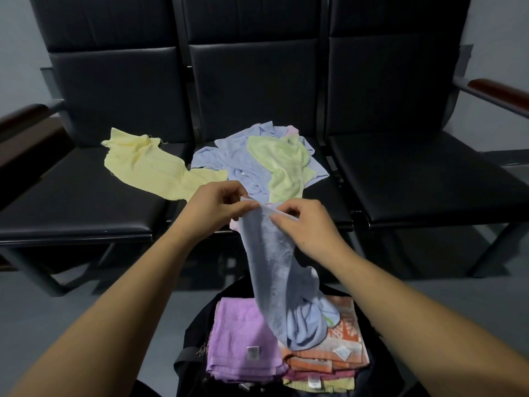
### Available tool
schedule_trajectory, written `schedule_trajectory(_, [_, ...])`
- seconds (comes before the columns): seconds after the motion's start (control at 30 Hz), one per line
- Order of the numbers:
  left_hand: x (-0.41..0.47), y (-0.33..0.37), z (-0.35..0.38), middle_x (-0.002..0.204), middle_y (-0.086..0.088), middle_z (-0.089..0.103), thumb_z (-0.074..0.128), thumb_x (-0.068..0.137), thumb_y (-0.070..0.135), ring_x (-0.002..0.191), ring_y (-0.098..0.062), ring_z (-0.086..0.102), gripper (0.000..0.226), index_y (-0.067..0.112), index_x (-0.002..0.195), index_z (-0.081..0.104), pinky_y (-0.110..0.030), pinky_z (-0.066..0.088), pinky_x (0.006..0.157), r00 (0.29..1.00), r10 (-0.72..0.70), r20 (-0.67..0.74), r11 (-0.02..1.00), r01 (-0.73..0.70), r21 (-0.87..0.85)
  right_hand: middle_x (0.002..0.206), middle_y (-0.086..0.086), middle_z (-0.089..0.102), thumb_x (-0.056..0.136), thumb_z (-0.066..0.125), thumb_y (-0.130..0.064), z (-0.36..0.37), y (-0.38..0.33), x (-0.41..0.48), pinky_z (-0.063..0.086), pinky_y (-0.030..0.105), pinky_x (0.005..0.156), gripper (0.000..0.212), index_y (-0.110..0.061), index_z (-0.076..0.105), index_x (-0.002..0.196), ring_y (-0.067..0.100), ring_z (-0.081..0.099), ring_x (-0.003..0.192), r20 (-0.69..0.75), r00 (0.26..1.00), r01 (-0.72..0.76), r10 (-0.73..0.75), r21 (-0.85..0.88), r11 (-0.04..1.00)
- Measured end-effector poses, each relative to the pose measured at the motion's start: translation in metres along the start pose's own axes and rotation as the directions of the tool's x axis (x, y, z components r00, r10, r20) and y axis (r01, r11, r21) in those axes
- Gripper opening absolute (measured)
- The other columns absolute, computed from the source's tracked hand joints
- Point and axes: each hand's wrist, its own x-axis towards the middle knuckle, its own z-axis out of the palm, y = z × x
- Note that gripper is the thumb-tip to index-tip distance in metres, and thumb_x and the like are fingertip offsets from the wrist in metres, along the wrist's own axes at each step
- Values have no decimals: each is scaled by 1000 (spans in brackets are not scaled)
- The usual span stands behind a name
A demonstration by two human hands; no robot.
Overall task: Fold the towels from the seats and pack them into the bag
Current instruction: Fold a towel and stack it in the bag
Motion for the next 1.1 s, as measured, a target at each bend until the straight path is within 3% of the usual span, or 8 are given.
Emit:
schedule_trajectory(0.2, [3,-13,-11,61,7,51,76,85,42,56,-6,41,26,18,78,70,-20,34,54,999,-17,45,998,15,57,70,-8,70,81,84,-15,-24,9,10,50,17,69,12,-18,73,76,-2,61,66,-11,1000,11,-10,112,994])
schedule_trajectory(0.37, [5,-28,-15,95,2,60,77,80,51,83,-11,59,35,19,74,64,-24,47,80,994,-33,105,989,17,148,83,-1,74,89,75,-9,-34,10,14,57,34,83,9,-17,73,87,13,69,82,22,999,39,-41,110,993])
schedule_trajectory(0.53, [0,-28,-23,67,-2,46,74,81,53,64,-11,39,46,13,75,53,-31,33,63,953,-60,296,998,50,42,86,8,72,95,68,-15,-47,8,14,55,40,80,3,-12,68,95,27,68,86,-34,997,72,-70,80,994])
schedule_trajectory(0.73, [-1,-14,-18,60,3,51,78,87,31,56,-9,40,25,13,84,59,-17,35,55,991,-26,128,999,29,-23,80,-2,69,96,68,-15,-54,5,12,47,22,72,2,-14,67,94,4,60,73,-111,991,83,-74,84,993])
schedule_trajectory(0.87, [3,-4,-22,86,-5,72,77,88,27,80,-20,66,7,21,89,74,-40,54,81,1000,-2,-14,999,1,-38,83,1,73,96,67,-16,-60,-8,14,52,16,72,15,-22,63,110,9,68,79,-203,979,65,-35,143,988])
schedule_trajectory(0.93, [10,6,-29,84,-9,70,76,88,28,74,-13,62,8,21,92,75,-37,52,73,996,0,-88,999,-5,-52,96,-3,76,95,69,-16,-68,-17,24,51,9,75,32,-25,60,125,6,69,92,-179,984,17,12,156,988])
schedule_trajectory(1.0, [20,22,-43,78,-8,63,75,90,30,65,-7,55,20,21,108,72,-25,44,62,989,-1,-147,1000,2,7,110,4,75,91,74,-14,-78,-32,39,54,16,81,33,-14,68,123,10,70,99,-152,988,-20,37,110,994])
schedule_trajectory(1.1, [37,63,-76,84,0,69,70,93,32,68,-6,59,20,17,107,73,-21,44,60,989,51,-141,969,-15,248,89,3,77,83,80,-8,-103,-74,63,58,31,85,15,-11,77,97,9,71,82,-148,989,45,-27,117,992])
